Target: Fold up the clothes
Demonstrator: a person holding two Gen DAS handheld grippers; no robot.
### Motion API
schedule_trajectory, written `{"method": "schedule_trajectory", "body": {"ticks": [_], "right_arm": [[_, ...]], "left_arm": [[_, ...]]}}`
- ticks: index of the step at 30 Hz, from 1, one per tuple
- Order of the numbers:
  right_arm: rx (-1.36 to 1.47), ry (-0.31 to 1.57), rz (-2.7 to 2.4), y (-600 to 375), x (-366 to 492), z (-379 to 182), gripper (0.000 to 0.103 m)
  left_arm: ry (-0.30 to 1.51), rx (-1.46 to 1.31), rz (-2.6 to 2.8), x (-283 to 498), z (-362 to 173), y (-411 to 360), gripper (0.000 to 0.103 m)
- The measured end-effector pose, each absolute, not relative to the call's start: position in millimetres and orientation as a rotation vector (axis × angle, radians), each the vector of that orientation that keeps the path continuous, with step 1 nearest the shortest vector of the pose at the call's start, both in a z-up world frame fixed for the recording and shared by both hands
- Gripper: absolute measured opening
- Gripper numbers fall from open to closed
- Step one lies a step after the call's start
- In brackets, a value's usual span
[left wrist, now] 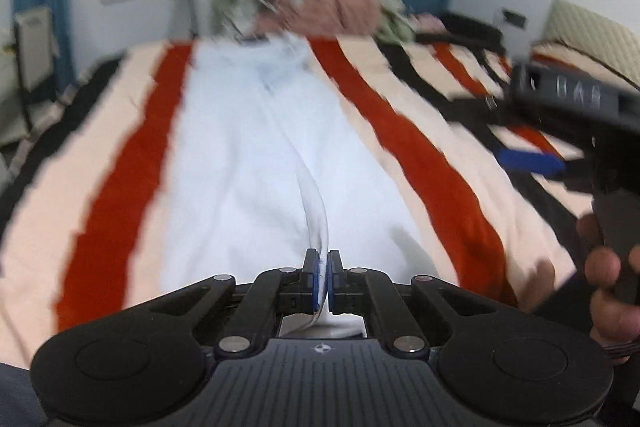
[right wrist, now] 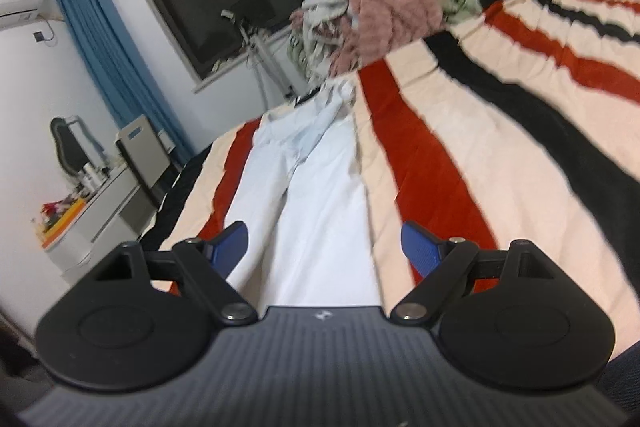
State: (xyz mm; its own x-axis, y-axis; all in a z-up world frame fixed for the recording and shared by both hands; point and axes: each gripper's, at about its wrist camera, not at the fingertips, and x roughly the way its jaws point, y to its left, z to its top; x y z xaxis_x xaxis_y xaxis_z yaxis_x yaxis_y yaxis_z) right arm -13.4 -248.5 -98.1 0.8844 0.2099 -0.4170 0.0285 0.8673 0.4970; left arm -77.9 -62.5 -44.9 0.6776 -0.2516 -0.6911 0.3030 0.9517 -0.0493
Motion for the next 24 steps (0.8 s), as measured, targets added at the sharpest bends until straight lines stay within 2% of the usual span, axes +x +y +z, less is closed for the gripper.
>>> {"method": "schedule_trajectory", "body": {"ticks": [3,4,5,7,10,13,19,23,24], "right_arm": [[0.519,0.523,0.127,-245.9,-8.7,-103.0,0.085],[0.533,0.538,0.141,-246.1,-6.4,-105.1,0.085],[0.565,0.558,0.157,-247.9,-4.0,-108.3,0.085],[0.639,0.607,0.179,-252.4,1.3,-117.0,0.085],[0.752,0.696,0.199,-258.8,12.0,-133.1,0.085],[0.83,0.775,0.174,-261.6,22.4,-147.9,0.085],[0.984,0.892,0.111,-264.9,34.1,-176.6,0.085],[0.972,0.945,0.037,-259.0,37.2,-185.2,0.072],[0.972,0.953,0.039,-259.0,37.2,-187.1,0.065]], "left_arm": [[0.894,0.012,-0.355,-64.4,-55.5,-52.0,0.008],[0.91,-0.019,-0.359,-62.6,-55.3,-44.9,0.019],[0.915,-0.053,-0.36,-60.7,-53.7,-36.6,0.035],[0.919,-0.122,-0.351,-56.0,-48.9,-18.0,0.053],[0.923,-0.218,-0.326,-41.5,-42.1,14.9,0.06],[0.917,-0.287,-0.233,-13.1,-40.4,44.0,0.078],[1.001,-0.55,-0.122,31.9,-73.5,105.1,0.079],[1.085,-0.632,-0.134,43.7,-96.2,112.0,0.074],[1.087,-0.644,-0.147,43.5,-96.8,112.4,0.074]]}}
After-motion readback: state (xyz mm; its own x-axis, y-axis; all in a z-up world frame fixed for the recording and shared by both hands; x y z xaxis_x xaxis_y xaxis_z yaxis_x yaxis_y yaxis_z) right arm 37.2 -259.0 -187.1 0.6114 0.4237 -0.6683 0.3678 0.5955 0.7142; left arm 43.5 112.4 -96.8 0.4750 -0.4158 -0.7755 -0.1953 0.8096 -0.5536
